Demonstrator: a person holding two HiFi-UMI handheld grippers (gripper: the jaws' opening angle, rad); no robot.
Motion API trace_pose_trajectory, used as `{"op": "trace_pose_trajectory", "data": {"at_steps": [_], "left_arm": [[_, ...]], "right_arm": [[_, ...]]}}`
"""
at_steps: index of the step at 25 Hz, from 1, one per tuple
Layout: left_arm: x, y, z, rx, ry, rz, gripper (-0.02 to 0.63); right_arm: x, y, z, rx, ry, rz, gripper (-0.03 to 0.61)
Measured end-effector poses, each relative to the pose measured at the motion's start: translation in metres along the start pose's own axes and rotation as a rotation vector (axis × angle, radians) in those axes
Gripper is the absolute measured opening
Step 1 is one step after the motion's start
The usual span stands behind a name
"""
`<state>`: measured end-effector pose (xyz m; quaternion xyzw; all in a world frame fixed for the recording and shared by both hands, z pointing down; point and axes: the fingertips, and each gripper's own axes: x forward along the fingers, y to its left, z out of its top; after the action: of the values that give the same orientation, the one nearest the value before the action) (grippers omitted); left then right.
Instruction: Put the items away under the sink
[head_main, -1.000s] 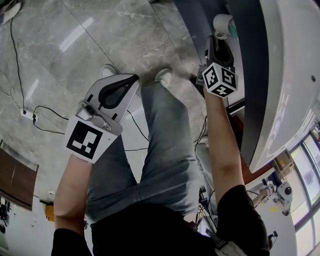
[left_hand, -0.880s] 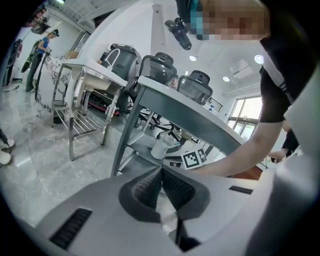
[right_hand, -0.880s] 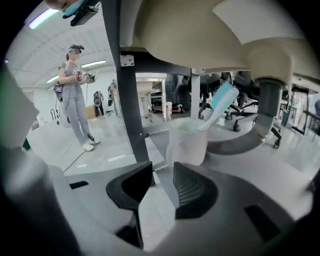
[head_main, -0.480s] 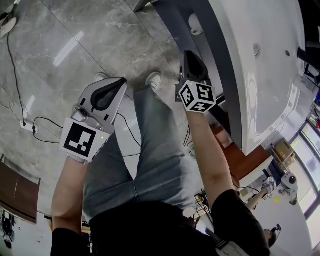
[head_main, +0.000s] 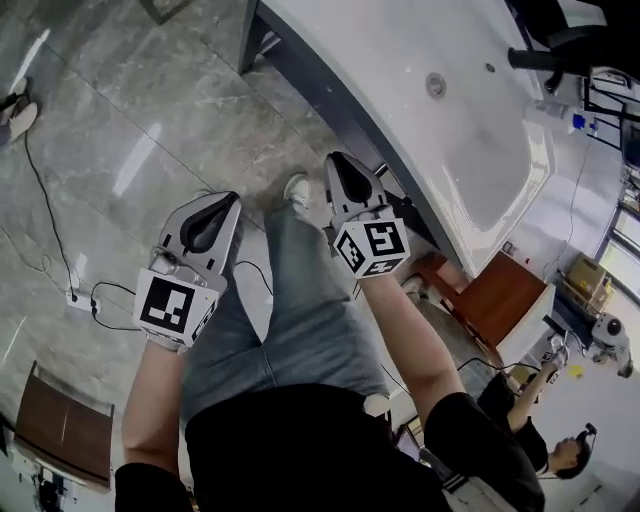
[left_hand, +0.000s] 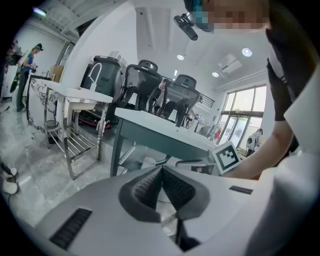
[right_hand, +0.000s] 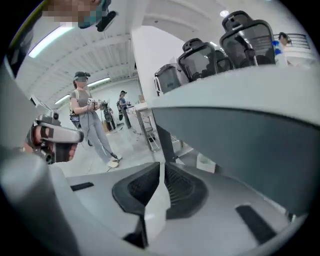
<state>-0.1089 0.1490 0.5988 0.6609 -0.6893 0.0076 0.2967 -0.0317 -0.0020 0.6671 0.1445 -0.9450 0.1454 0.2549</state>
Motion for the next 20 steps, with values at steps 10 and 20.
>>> {"op": "trace_pose_trajectory", "data": {"at_steps": [10, 20], "left_arm": [[-0.004, -0.051, 0.090, 0.040, -0.039, -0.057, 0.023], [-0.010, -0.106, 0.197, 0.123, -0.109, -0.110, 0.023]], "right_arm": [[-0.088, -0.006, 0.098, 0.087, -0.103, -0.061, 0.051], [-0.167, -0.023, 0.200, 0.124, -0.225, -0.120, 0.051]]}}
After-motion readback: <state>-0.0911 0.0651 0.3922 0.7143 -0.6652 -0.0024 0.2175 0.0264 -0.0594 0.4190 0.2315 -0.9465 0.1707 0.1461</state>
